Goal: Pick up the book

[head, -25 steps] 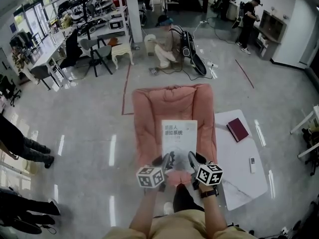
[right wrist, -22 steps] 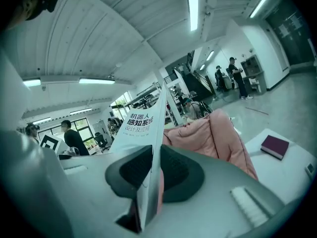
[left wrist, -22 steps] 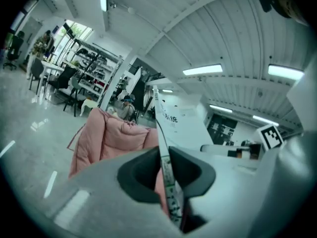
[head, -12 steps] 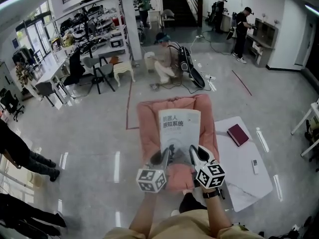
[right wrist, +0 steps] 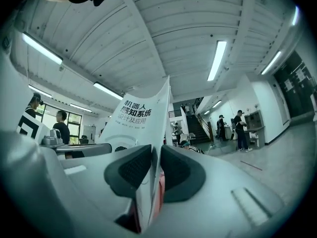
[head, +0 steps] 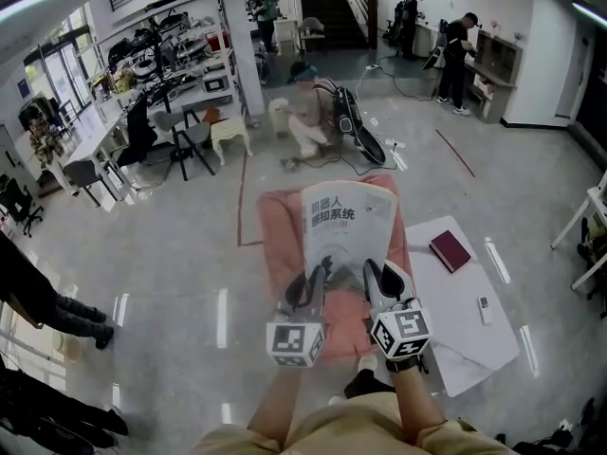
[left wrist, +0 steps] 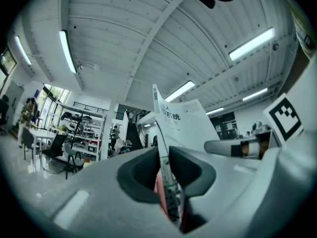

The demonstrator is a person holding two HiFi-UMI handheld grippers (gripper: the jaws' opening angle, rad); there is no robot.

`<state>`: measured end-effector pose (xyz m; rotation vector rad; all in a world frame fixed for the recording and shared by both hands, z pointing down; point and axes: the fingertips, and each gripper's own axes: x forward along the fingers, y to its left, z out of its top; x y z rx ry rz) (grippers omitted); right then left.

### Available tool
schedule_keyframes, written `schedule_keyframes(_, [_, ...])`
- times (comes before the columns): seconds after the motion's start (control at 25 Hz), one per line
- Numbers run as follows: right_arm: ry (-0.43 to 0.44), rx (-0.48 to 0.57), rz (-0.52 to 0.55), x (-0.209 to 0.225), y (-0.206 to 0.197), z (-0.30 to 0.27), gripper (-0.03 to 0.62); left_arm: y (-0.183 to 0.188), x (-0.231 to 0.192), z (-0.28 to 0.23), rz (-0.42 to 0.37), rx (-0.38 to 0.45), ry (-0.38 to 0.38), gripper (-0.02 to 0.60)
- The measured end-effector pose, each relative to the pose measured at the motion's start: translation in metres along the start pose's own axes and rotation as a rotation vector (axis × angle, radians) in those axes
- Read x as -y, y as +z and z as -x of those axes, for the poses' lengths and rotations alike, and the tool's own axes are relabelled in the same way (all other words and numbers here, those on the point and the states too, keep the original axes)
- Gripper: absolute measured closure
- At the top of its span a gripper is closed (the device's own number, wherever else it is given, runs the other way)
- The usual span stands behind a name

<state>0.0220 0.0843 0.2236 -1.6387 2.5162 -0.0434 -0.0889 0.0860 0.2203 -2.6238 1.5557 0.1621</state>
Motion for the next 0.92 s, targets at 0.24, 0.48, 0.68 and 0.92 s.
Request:
schedule_keyframes(0.24, [-0.016, -0.011, 0.087, -0.010, -0.022, 0.017, 0.526, -0.024, 0.007, 0.021, -0.073, 0.017, 0.065, 0.520])
schedule_keyframes(0.48, [-0.011, -0.015, 0.117, -0.020, -0.022, 0.012, 0.526, -0.017, -0.005, 0.021, -0.059, 0.013, 0.079, 0.522])
schedule_keyframes(0.68, [-0.007, -0.017, 0.123, -0.007, -0.008, -0.003, 0.526, -0.011, -0.006, 0.002, -0.045, 0.015, 0.082, 0.522])
schedule_keyframes(0.92, [-0.018, -0.013, 0.122, -0.034, -0.013, 0.026, 0.526, -0.011, -0.001, 0.042, -0.025, 0.024, 0.068, 0.525])
